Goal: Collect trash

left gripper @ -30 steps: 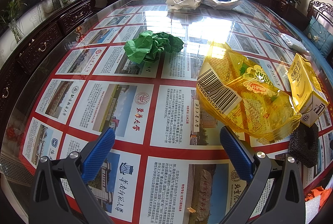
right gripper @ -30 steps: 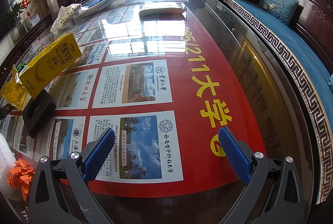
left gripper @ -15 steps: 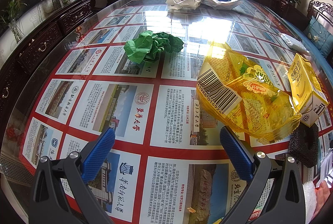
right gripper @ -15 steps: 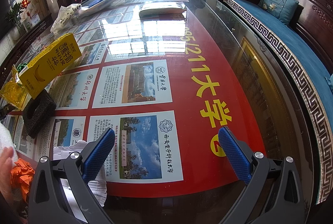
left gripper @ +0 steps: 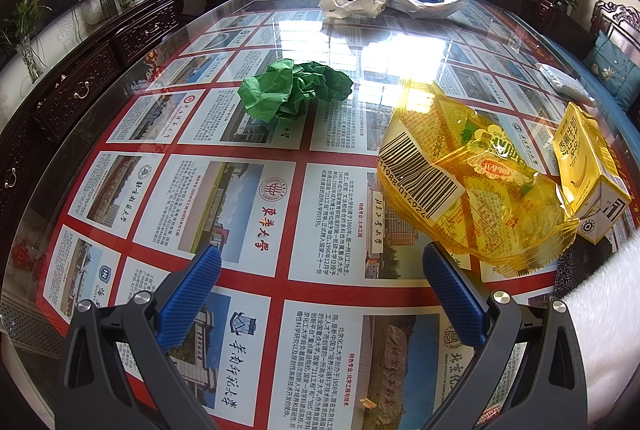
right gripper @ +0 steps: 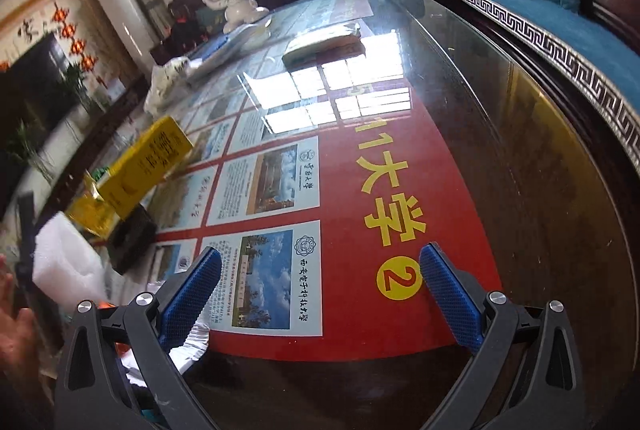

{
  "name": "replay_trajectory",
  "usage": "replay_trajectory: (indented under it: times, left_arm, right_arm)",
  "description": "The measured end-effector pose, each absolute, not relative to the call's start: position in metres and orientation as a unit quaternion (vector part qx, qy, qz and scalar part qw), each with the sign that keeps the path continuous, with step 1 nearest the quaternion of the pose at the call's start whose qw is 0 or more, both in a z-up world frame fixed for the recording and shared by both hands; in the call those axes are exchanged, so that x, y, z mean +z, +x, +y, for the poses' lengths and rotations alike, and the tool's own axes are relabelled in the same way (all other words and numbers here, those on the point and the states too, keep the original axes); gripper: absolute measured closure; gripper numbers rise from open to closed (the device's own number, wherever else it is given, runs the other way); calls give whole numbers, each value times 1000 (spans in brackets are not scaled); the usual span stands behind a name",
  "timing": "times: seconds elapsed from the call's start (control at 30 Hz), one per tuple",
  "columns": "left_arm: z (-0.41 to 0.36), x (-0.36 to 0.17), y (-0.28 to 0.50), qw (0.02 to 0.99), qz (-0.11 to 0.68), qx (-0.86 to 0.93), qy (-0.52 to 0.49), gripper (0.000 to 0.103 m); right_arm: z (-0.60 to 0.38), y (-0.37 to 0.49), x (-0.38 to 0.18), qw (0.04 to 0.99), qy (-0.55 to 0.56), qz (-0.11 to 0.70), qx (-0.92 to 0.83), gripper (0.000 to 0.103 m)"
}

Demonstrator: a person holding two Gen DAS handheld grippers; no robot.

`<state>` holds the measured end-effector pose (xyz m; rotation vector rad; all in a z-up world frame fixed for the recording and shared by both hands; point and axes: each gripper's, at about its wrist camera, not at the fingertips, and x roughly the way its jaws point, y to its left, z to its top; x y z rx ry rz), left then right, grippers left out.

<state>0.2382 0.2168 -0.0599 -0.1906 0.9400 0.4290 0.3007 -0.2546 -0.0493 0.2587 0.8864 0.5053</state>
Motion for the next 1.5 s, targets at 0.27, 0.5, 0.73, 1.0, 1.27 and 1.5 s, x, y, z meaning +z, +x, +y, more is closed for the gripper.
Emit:
replay_trajectory:
  times: [0.27, 0.5, 0.73, 1.0, 1.27, 1.5]
  left_arm:
    - [216, -59, 238, 865, 449, 204, -91, 2]
    - [217, -60, 238, 865, 449, 204, -91, 2]
    - [217, -60, 238, 865, 449, 204, -91, 2]
    - [217, -60, 238, 865, 449, 204, -91, 2]
    - [217, -60, 238, 865, 449, 204, -91, 2]
    - [217, -60, 238, 865, 449, 204, -91, 2]
  right_arm:
    - [-283, 296, -48, 846, 221, 400, 275, 8]
    - [-283, 289, -45, 843, 225, 396, 287, 8]
    - [-288, 285, -43, 843, 236, 385, 292, 8]
    - [-303, 286, -43, 845, 262, 366, 287, 8]
    - [-305, 282, -39, 849, 266, 352, 292, 8]
    - [-306, 284, -41, 848, 271, 354, 288, 8]
